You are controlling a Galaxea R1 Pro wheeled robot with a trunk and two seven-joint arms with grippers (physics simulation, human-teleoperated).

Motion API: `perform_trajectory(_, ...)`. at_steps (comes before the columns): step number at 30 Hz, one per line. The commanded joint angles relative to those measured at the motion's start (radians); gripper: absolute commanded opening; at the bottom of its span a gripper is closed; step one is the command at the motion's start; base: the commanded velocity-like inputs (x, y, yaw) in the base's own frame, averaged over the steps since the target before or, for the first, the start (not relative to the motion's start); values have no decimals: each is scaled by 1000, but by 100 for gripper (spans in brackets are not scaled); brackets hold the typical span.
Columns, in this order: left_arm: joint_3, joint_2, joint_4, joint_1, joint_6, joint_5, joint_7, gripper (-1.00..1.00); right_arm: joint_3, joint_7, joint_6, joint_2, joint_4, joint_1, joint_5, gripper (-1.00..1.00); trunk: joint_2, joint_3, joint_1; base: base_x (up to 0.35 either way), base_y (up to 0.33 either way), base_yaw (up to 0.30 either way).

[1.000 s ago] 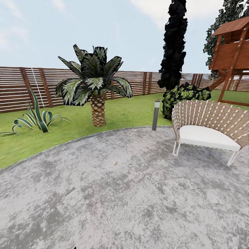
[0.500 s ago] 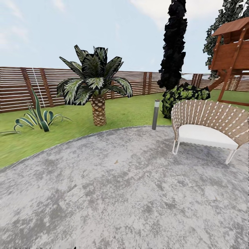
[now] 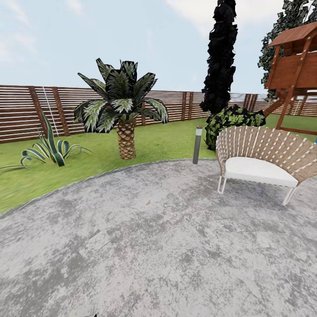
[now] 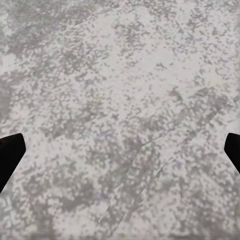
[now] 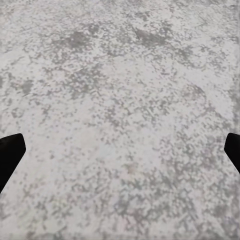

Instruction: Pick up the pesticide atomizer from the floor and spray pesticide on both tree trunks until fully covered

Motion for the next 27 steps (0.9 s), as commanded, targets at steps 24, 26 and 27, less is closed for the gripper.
perform_trajectory(24, -1, 0, 4, -1, -3, 5, 0, 100, 0, 0, -3, 0, 1, -1, 0, 100, 0, -1, 0, -258, 0, 0)
perform_trajectory(26, -1, 0, 4, -1, -3, 5, 0, 100, 0, 0, -3, 0, 1, 0, 0, 100, 0, -1, 0, -337, 0, 0)
perform_trajectory(27, -1, 0, 4, -1, -3, 5, 0, 100, 0, 0, -3, 0, 1, 0, 0, 100, 0, -1, 0, -337, 0, 0)
